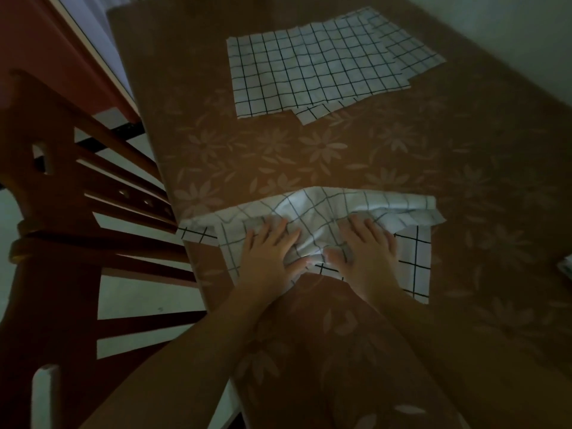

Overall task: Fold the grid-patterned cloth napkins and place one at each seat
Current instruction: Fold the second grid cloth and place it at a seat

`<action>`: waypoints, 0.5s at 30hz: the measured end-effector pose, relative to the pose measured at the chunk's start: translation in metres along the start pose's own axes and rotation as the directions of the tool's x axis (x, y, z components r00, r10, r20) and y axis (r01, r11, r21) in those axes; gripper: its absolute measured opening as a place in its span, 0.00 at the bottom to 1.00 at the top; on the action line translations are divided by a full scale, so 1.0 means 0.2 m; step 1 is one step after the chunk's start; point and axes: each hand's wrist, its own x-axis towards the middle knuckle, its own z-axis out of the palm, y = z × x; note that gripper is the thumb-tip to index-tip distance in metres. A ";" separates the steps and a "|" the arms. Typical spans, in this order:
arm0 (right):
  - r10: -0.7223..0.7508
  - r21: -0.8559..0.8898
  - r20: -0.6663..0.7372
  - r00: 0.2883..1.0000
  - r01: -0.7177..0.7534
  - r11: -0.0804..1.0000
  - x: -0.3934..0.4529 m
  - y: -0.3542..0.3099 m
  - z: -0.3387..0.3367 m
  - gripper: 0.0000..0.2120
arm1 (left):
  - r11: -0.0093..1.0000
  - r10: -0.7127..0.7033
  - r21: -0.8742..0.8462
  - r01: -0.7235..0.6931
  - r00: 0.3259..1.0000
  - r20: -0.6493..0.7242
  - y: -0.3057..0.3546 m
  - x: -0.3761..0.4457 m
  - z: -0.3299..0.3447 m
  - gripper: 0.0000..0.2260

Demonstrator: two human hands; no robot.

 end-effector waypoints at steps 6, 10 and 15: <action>-0.034 0.080 -0.159 0.987 0.047 0.996 0.03 -0.04 -0.05 0.06 | 0.985 0.060 -0.149 -0.082 0.988 -0.143 0.06 0.03 -0.05 0.14; -0.076 0.179 -0.097 0.992 0.092 0.980 0.09 -0.07 -0.21 0.11 | 0.962 -0.011 -0.274 -0.002 0.999 -0.046 0.08 0.06 -0.25 0.13; 0.015 0.323 -0.283 0.959 0.081 0.943 0.09 -0.22 -0.54 0.22 | 0.878 -0.064 -0.479 0.004 0.992 -0.109 0.06 0.13 -0.63 0.12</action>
